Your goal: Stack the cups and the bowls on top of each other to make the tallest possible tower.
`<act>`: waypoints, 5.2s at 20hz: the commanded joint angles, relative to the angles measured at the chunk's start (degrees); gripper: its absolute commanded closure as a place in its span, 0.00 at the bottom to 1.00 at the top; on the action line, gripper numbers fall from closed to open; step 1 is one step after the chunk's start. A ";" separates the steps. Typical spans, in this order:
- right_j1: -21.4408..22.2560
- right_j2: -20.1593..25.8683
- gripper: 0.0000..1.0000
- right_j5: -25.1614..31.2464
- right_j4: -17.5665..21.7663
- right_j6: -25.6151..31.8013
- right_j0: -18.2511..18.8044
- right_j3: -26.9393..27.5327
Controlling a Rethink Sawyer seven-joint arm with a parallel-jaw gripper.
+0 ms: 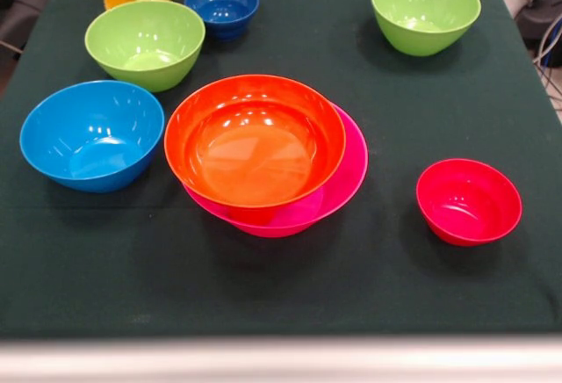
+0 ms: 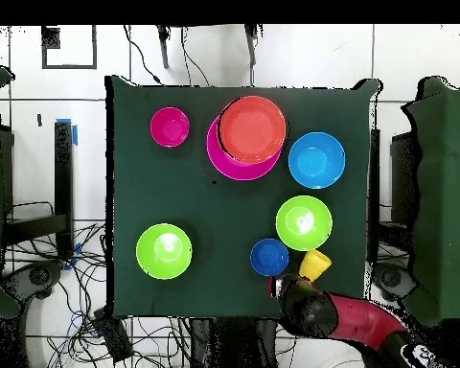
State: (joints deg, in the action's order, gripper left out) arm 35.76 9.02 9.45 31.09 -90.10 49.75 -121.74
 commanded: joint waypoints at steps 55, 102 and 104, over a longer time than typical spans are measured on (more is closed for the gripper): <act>-10.47 29.04 0.00 37.10 -8.03 16.22 9.61 23.24; 4.82 18.85 1.00 45.64 0.46 -7.45 -15.83 30.74; 5.84 17.89 1.00 47.24 -0.09 -7.88 -17.25 31.04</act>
State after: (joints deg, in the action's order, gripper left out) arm 38.22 31.58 49.24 31.45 -90.10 37.23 -93.28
